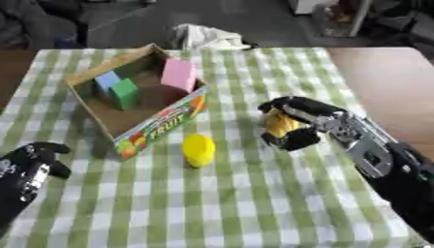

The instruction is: Pick up objects on the table and place them in the box.

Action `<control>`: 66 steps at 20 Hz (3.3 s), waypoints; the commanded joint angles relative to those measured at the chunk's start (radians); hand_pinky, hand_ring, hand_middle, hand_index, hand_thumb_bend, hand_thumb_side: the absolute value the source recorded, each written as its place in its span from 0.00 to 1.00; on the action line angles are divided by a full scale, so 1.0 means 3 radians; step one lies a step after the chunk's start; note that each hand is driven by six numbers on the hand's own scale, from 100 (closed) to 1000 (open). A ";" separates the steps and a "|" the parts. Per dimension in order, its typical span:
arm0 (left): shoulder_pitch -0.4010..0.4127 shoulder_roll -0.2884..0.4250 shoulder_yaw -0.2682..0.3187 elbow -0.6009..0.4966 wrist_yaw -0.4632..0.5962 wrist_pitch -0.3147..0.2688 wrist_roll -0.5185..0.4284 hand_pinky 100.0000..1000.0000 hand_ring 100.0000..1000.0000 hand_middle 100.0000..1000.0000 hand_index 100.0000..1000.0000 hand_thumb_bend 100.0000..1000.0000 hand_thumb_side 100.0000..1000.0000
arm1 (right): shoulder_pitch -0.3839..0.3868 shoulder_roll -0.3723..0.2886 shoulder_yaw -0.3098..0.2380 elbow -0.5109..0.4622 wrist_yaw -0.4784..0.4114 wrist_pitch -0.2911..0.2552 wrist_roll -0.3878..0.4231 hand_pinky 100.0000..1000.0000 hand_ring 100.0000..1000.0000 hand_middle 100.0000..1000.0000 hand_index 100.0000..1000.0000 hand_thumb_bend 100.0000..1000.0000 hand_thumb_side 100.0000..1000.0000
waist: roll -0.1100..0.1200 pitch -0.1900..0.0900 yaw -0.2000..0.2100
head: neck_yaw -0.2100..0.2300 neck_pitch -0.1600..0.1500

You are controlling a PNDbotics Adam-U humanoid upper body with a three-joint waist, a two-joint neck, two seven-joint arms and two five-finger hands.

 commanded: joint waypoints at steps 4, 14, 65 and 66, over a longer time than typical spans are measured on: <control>-0.0018 0.0051 0.0016 -0.0047 0.0011 -0.0008 0.0013 0.54 0.48 0.62 0.67 0.00 0.56 | -0.0032 -0.0048 -0.0062 0.0044 0.0275 0.0007 -0.0280 0.83 0.94 0.84 0.95 0.21 0.29 | 0.0001 -0.0037 0.0001 | 0.0001 0.0015; -0.0021 0.0050 0.0015 -0.0047 0.0013 -0.0004 0.0016 0.54 0.48 0.62 0.67 0.00 0.56 | -0.0055 -0.0015 -0.0106 0.0215 0.0880 0.0033 -0.0402 0.70 0.79 0.67 0.82 0.12 0.00 | -0.0002 -0.0043 0.0005 | -0.0009 0.0015; -0.0014 0.0050 0.0062 -0.0057 -0.0003 0.0033 0.0063 0.54 0.47 0.61 0.67 0.00 0.58 | 0.1102 0.0186 -0.0788 -0.0919 0.0232 0.0134 0.0121 0.82 1.00 0.88 0.94 0.09 0.43 | -0.0071 -0.0024 -0.0106 | 0.0037 0.0015; -0.0016 0.0050 0.0061 -0.0057 -0.0002 0.0033 0.0063 0.54 0.47 0.61 0.67 0.00 0.58 | 0.1096 0.0184 -0.0780 -0.0887 0.0260 0.0124 0.0140 0.82 1.00 0.89 0.95 0.09 0.43 | -0.0070 -0.0025 -0.0104 | 0.0037 0.0015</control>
